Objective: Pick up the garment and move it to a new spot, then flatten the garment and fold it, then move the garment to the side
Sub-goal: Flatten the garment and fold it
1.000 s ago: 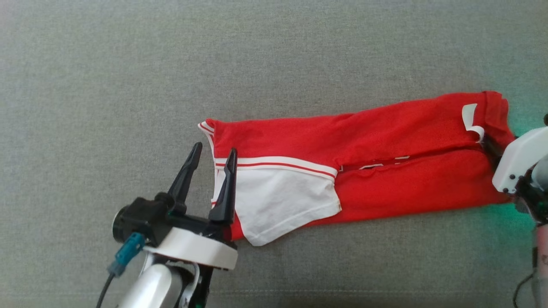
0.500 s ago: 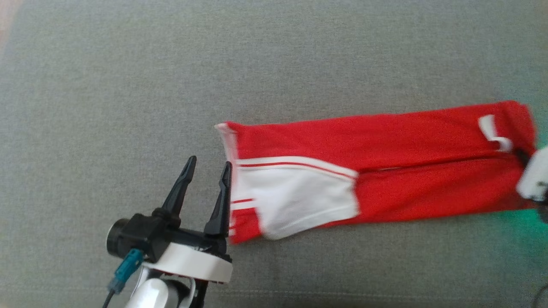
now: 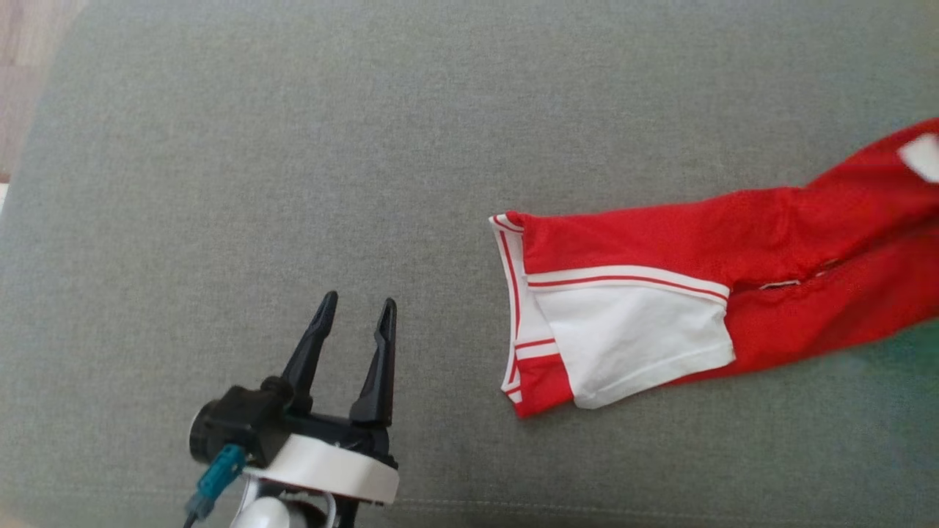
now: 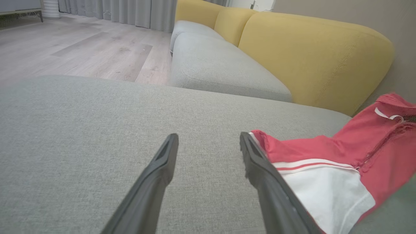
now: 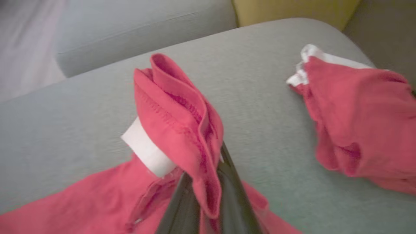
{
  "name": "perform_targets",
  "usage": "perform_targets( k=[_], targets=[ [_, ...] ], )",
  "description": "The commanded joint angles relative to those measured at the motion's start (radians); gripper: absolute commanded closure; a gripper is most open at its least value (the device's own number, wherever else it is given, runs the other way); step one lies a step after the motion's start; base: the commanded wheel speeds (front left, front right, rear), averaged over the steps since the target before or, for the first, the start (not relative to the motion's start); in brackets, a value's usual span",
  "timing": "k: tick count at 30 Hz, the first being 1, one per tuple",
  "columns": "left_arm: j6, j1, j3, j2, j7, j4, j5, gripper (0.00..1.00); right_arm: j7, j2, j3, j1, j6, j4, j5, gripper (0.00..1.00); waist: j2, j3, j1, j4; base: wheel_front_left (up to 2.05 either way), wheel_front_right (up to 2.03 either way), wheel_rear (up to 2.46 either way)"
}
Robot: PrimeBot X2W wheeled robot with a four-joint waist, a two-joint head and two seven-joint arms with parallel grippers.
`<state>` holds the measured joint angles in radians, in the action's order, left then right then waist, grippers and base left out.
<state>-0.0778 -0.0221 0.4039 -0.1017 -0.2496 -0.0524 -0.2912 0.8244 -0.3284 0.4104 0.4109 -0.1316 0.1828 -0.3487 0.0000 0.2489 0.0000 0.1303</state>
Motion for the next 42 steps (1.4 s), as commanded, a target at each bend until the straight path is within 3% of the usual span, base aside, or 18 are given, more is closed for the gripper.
perform_targets(
  k=[1, 7, 12, 18, 24, 32, 42],
  targets=[
    [0.005, 0.005, -0.044, 0.008, -0.012, -0.023, 0.012, 0.0, 0.032, 0.016, -0.037, -0.03, 0.001, -0.088, -0.035, 1.0, 0.0, -0.011, 0.0, -0.007, 0.0, 0.0, 0.0],
    [0.016, -0.009, -0.066, 0.015, -0.012, -0.005, 0.025, 0.0, 0.122, 0.166, -0.191, -0.134, 0.001, -0.33, -0.138, 1.0, 0.0, -0.021, 0.0, -0.036, 0.0, 0.0, 0.0],
    [0.024, -0.006, -0.075, 0.02, -0.012, 0.01, 0.033, 0.0, 0.09, 0.264, -0.357, -0.154, 0.001, -0.372, -0.186, 1.0, 0.0, -0.02, 0.0, -0.062, 0.0, 0.0, 0.0],
    [0.035, 0.005, -0.07, 0.025, -0.012, 0.035, 0.041, 0.0, -0.066, 0.278, -0.577, -0.163, 0.001, -0.261, -0.305, 1.0, 0.0, -0.022, 0.0, -0.059, 0.0, 0.0, 0.0],
    [0.038, 0.0, -0.076, 0.027, -0.012, 0.055, 0.045, 0.0, -0.253, 0.278, -0.722, -0.112, 0.001, -0.105, -0.404, 1.0, 0.0, -0.023, 0.0, -0.05, 0.0, 0.0, 0.0],
    [0.044, 0.001, -0.06, 0.036, -0.012, 0.078, 0.05, 0.0, -0.417, 0.278, -0.854, 0.002, 0.001, 0.065, -0.525, 1.0, 0.0, -0.018, 0.0, -0.033, 0.0, 0.0, 0.0],
    [0.04, 0.001, -0.056, 0.043, -0.012, 0.097, 0.041, 0.0, -0.498, 0.278, -0.951, 0.091, 0.001, 0.226, -0.587, 1.0, 0.0, -0.028, 0.0, -0.016, 0.0, 0.0, 0.0]
  ],
)
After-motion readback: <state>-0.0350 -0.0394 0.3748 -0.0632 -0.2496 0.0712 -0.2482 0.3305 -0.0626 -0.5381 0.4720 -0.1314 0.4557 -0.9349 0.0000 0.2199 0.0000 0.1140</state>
